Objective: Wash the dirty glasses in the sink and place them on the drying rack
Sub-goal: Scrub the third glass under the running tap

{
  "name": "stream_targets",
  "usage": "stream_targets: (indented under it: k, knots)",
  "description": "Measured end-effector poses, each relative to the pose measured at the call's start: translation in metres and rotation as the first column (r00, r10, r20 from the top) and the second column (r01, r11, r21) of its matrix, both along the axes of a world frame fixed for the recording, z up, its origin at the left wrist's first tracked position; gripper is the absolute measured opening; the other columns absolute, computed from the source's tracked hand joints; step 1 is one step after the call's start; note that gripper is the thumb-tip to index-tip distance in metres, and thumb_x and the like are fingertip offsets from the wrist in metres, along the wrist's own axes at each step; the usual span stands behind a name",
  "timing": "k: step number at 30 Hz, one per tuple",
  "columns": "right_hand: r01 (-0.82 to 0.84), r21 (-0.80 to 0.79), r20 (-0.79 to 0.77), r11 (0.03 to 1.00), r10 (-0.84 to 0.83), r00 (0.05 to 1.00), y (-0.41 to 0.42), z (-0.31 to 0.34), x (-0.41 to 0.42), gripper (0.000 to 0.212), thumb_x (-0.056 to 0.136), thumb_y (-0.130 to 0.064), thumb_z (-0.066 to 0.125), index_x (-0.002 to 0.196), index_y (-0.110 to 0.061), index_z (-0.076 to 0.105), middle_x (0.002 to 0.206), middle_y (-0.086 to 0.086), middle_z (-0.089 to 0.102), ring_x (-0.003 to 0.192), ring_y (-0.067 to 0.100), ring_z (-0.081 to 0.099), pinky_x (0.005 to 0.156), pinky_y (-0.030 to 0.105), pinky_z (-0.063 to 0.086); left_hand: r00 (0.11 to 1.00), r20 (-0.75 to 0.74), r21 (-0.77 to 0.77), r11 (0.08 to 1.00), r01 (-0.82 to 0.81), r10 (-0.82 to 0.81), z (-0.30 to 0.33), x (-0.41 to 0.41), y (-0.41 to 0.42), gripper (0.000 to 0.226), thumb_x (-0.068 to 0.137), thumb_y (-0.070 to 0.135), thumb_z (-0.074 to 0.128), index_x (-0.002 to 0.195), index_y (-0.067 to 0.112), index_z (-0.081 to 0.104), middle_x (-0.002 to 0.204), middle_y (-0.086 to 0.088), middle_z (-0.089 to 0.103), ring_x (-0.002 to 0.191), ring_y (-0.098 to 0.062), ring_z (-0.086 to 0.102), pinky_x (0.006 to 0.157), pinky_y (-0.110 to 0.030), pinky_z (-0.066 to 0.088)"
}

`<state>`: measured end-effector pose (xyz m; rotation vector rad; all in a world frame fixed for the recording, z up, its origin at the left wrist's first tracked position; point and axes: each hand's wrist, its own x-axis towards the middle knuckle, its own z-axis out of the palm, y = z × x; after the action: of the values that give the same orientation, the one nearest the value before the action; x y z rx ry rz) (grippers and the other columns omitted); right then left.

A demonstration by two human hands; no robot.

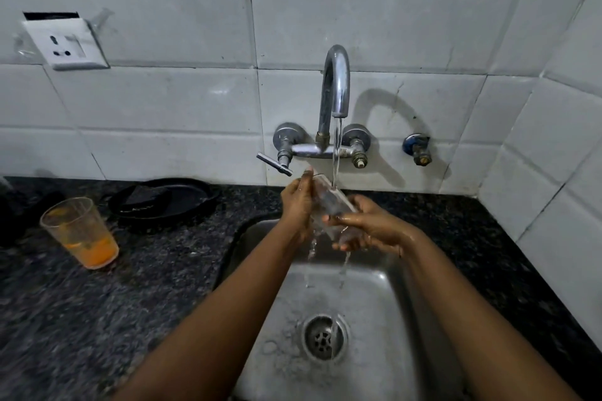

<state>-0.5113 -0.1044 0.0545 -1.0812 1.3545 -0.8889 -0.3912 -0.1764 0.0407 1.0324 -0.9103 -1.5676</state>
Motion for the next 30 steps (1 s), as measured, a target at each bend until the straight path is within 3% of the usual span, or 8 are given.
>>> stream_targets:
  k: [5, 8, 10, 15, 18, 21, 25, 30]
  knots:
    - [0.146, -0.344, -0.520, 0.927, -0.318, 0.793, -0.015, 0.007, 0.015, 0.046, 0.088, -0.060, 0.040, 0.094, -0.017, 0.053, 0.085, 0.006, 0.066, 0.072, 0.021, 0.063, 0.062, 0.033, 0.052, 0.994, 0.015, 0.211, 0.972, 0.105, -0.110, -0.010, 0.003, 0.000, 0.041, 0.099, 0.038, 0.028, 0.095, 0.010, 0.058, 0.102, -0.017, 0.056, 0.079, -0.024, 0.058, 0.072, -0.035, 0.047]
    - [0.163, -0.550, -0.656, 0.819, -0.545, 0.522, -0.018, -0.001, 0.030, 0.047, 0.095, -0.049, 0.032, 0.091, -0.013, 0.061, 0.086, 0.012, 0.068, 0.081, 0.031, 0.062, 0.065, 0.030, 0.038, 0.981, -0.087, 0.345, 0.918, 0.195, -0.176, -0.018, 0.004, 0.001, 0.062, 0.098, 0.049, 0.020, 0.126, 0.001, 0.048, 0.111, -0.022, 0.058, 0.095, -0.031, 0.060, 0.074, -0.038, 0.051]
    - [0.219, -0.578, -0.632, 0.786, -0.601, 0.489, -0.021, -0.005, 0.035, 0.049, 0.098, -0.042, 0.031, 0.091, -0.009, 0.066, 0.090, 0.017, 0.068, 0.084, 0.034, 0.062, 0.066, 0.030, 0.034, 0.969, -0.142, 0.379, 0.893, 0.243, -0.203, -0.014, 0.006, 0.009, 0.064, 0.095, 0.053, 0.030, 0.124, 0.001, 0.049, 0.106, -0.022, 0.061, 0.087, -0.029, 0.062, 0.063, -0.036, 0.056]
    - [0.399, -0.552, -0.395, 0.732, -0.652, 0.647, -0.032, -0.030, 0.033, 0.059, 0.098, -0.044, 0.027, 0.052, -0.013, 0.047, 0.062, 0.016, 0.058, 0.061, 0.028, 0.056, 0.058, 0.030, 0.037, 0.990, -0.040, 0.364, 0.921, 0.141, -0.135, -0.026, 0.006, 0.004, 0.063, 0.081, 0.046, 0.063, 0.127, 0.009, 0.040, 0.122, -0.022, 0.056, 0.084, -0.031, 0.064, 0.049, -0.032, 0.056]
    - [0.534, -0.205, -0.058, 0.820, -0.555, 0.830, -0.023, -0.044, 0.022, 0.054, 0.093, -0.049, 0.041, 0.070, -0.004, 0.060, 0.075, 0.017, 0.063, 0.067, 0.028, 0.061, 0.063, 0.034, 0.049, 0.994, 0.091, 0.277, 0.960, 0.026, -0.053, -0.035, 0.006, -0.005, 0.070, 0.083, 0.041, 0.063, 0.136, 0.017, 0.025, 0.131, -0.022, 0.047, 0.105, -0.040, 0.058, 0.075, -0.050, 0.057]
    - [0.233, 0.024, 0.050, 0.972, -0.234, 0.971, -0.010, -0.052, 0.016, 0.034, 0.091, -0.031, 0.054, 0.108, -0.003, 0.063, 0.088, 0.012, 0.069, 0.078, 0.028, 0.066, 0.076, 0.043, 0.052, 0.982, 0.168, 0.173, 0.983, 0.058, -0.087, -0.031, 0.003, -0.004, 0.050, 0.094, 0.045, 0.042, 0.130, 0.011, 0.039, 0.124, -0.014, 0.053, 0.108, -0.037, 0.056, 0.092, -0.053, 0.049]
    - [0.207, 0.058, 0.170, 0.977, -0.214, 0.962, -0.001, -0.065, 0.022, 0.042, 0.080, -0.016, 0.070, 0.118, -0.012, 0.052, 0.107, 0.012, 0.067, 0.078, 0.021, 0.070, 0.058, 0.032, 0.056, 0.993, -0.017, 0.142, 0.983, 0.116, -0.115, -0.017, 0.000, -0.001, 0.032, 0.100, 0.028, 0.033, 0.095, 0.011, 0.059, 0.087, -0.010, 0.064, 0.076, -0.022, 0.061, 0.080, -0.040, 0.051]
    - [0.270, -0.194, 0.023, 0.943, -0.271, 0.962, 0.003, -0.055, 0.015, 0.047, 0.068, 0.000, 0.077, 0.107, -0.014, 0.055, 0.106, 0.005, 0.065, 0.095, 0.019, 0.063, 0.068, 0.021, 0.052, 0.993, -0.114, 0.122, 0.991, 0.046, -0.032, -0.008, 0.014, -0.015, 0.021, 0.098, 0.023, 0.042, 0.113, 0.010, 0.046, 0.082, -0.006, 0.064, 0.066, -0.017, 0.061, 0.056, -0.029, 0.048]
